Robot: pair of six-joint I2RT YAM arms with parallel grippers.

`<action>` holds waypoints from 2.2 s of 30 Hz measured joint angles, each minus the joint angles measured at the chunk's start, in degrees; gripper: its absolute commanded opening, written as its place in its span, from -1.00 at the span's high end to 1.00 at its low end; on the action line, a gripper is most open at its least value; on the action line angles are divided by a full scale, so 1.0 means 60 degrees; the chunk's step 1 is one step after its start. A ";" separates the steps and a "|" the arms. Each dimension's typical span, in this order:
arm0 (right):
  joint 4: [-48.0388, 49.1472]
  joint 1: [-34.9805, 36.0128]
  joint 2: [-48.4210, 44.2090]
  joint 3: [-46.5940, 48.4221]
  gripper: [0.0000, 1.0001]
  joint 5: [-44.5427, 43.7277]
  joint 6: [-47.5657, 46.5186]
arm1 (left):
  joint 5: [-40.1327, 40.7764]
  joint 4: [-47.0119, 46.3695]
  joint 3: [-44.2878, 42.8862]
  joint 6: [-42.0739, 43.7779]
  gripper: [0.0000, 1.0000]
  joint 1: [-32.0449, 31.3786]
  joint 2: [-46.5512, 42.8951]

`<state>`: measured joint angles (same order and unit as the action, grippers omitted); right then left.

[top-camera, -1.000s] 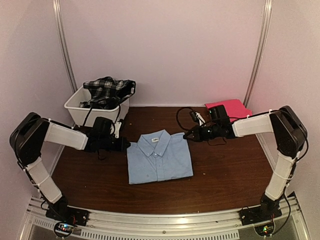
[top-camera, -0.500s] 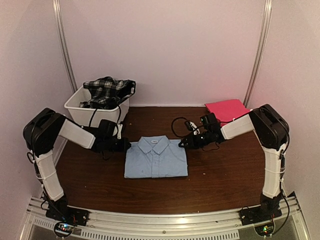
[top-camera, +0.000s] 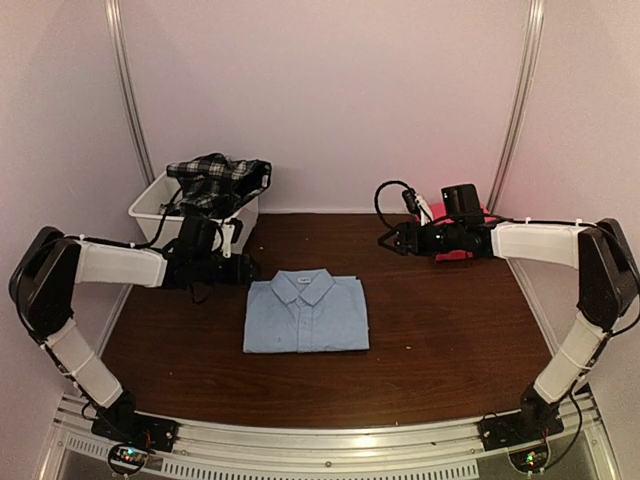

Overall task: Fold and stack the mixed laundry pile
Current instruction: Adjust the square-folded T-shirt at the center of the board, then smooth out the square-folded T-shirt at the center of the board, then pick up the square-folded T-shirt from the center of the board.

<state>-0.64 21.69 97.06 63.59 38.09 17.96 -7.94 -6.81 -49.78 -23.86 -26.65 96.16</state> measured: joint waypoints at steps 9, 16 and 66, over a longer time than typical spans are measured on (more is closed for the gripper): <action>0.0805 0.1821 -0.0525 -0.1042 -0.41 0.1271 0.1038 | -0.1541 -0.0211 0.0696 0.0157 -0.31 -0.1096 -0.1508; 0.2903 0.3428 0.0809 -0.1796 -0.37 0.2266 0.2594 | -0.2761 -0.1530 0.1953 -0.0517 -0.26 -0.2058 -0.0335; 0.4750 0.0922 -0.1341 -0.6441 -0.37 0.1738 0.4863 | 0.4040 0.0386 -0.3034 0.8211 1.00 -0.7271 0.3748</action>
<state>27.86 27.22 89.01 24.95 48.51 47.13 16.29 -4.49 -67.99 25.41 -70.28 118.65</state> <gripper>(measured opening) 0.645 0.063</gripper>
